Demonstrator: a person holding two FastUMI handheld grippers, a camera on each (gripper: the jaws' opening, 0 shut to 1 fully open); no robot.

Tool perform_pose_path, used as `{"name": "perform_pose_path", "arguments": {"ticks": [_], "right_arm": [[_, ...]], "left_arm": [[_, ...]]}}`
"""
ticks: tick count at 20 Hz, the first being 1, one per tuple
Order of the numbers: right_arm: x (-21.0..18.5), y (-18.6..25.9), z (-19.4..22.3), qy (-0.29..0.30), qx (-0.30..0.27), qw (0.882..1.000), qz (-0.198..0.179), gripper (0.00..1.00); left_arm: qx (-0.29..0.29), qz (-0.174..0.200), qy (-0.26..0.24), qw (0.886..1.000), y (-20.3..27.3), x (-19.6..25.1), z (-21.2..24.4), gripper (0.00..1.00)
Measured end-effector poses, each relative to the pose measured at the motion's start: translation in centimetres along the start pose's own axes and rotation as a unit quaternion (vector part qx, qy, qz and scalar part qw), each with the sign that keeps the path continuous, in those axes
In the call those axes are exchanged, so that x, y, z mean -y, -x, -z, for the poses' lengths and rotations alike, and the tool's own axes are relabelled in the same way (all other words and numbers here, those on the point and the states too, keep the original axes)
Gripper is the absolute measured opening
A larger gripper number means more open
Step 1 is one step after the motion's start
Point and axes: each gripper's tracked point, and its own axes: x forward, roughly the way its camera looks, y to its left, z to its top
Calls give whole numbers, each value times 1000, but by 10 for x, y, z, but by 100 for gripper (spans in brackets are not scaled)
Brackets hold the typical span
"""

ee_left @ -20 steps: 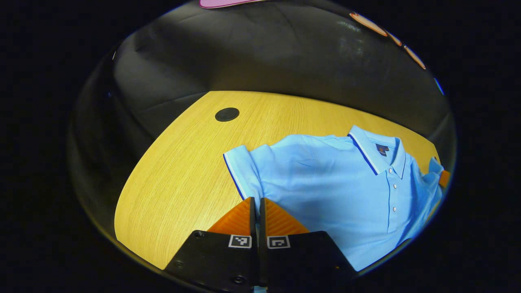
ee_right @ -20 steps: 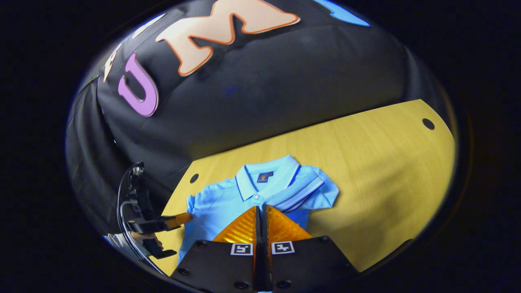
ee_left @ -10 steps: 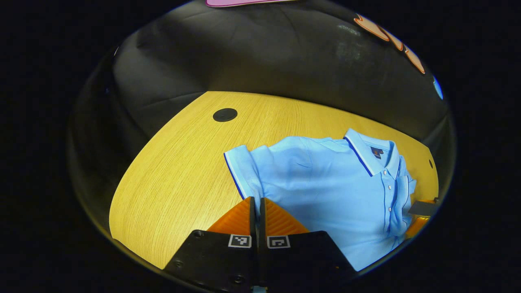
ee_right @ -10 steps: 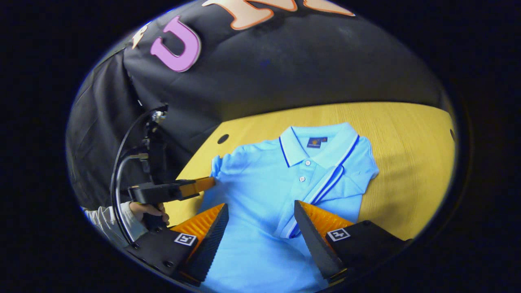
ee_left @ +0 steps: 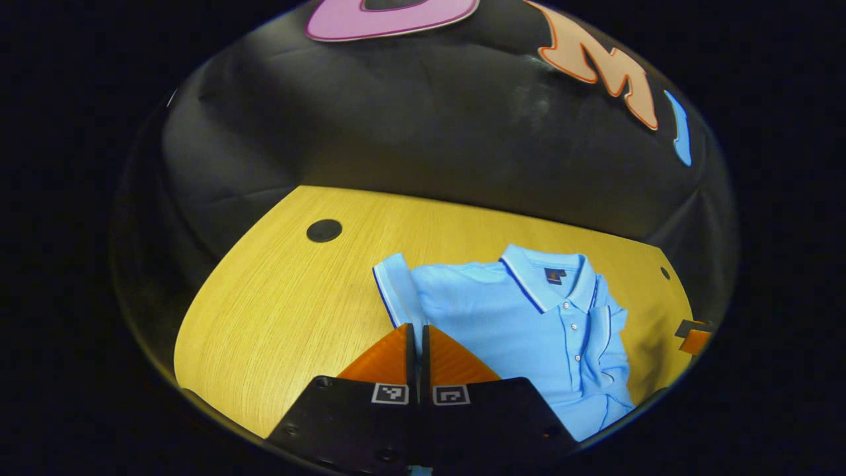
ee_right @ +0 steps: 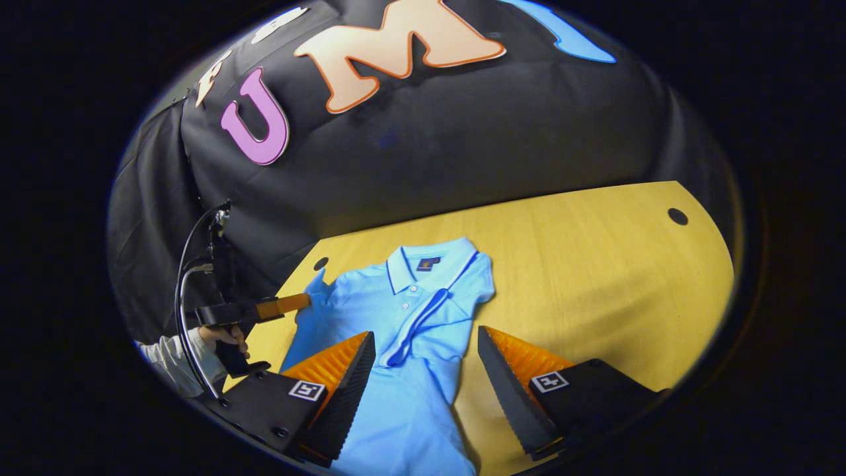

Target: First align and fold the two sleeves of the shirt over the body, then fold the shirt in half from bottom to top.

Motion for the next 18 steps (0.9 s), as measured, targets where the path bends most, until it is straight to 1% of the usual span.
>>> {"name": "perform_pose_path", "arguments": {"ticks": [4,7,10,15,16,17,18], "right_arm": [[13,28,10,-14,4,1000,13,97],[24,41,15,-24,7,999,24,97],[41,54,17,-33,12,999,38,97],[61,65,23,-47,14,997,52,97],[62,67,21,-46,17,997,51,97],[61,69,20,-43,20,998,50,97],[60,70,17,-39,25,998,47,97]], "left_arm": [[4,40,-37,999,3,54,-8,0],[-12,62,-58,996,-1,88,1,0],[-35,71,-69,995,-10,114,19,0],[-60,79,-88,991,-17,138,55,0],[-59,91,-82,991,-14,145,56,0],[-57,112,-69,990,-3,154,58,5],[-42,118,-57,990,8,156,53,37]]}}
